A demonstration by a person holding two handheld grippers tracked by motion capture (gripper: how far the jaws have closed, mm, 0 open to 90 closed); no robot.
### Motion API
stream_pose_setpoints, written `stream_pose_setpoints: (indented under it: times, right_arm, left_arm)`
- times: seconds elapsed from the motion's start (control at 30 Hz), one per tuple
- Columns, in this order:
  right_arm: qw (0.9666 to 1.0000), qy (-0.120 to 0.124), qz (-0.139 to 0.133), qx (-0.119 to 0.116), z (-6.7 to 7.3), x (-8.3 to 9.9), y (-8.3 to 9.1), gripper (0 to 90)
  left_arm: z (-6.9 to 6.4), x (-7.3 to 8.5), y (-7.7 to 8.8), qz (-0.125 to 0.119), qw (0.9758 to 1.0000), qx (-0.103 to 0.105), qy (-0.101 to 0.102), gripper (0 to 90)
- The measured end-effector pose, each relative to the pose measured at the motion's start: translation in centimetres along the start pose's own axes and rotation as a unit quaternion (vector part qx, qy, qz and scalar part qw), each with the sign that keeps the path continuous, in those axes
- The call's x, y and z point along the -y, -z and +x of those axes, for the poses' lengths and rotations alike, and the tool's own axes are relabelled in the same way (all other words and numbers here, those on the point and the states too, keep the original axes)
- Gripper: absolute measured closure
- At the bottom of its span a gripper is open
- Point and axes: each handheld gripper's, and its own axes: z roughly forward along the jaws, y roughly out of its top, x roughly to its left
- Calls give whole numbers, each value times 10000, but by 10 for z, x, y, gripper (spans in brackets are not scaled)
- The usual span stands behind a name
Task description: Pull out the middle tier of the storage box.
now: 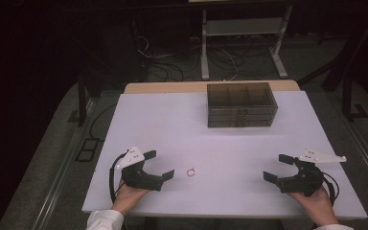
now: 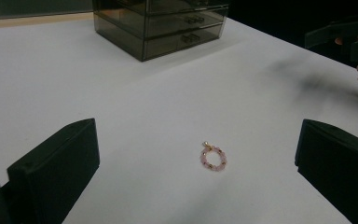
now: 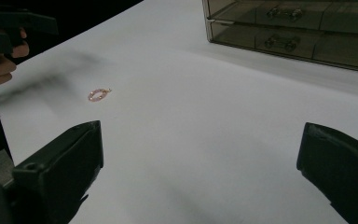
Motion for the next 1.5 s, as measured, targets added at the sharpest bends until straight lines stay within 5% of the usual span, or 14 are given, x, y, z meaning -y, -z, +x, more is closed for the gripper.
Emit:
stream_pose_setpoints:
  times: [1.5]
  right_arm:
    - [9998, -39, 195, -84, -1, -17, 0, 0]
  left_arm:
    - [4, -1, -8, 45, 10000, -7, 2, 0]
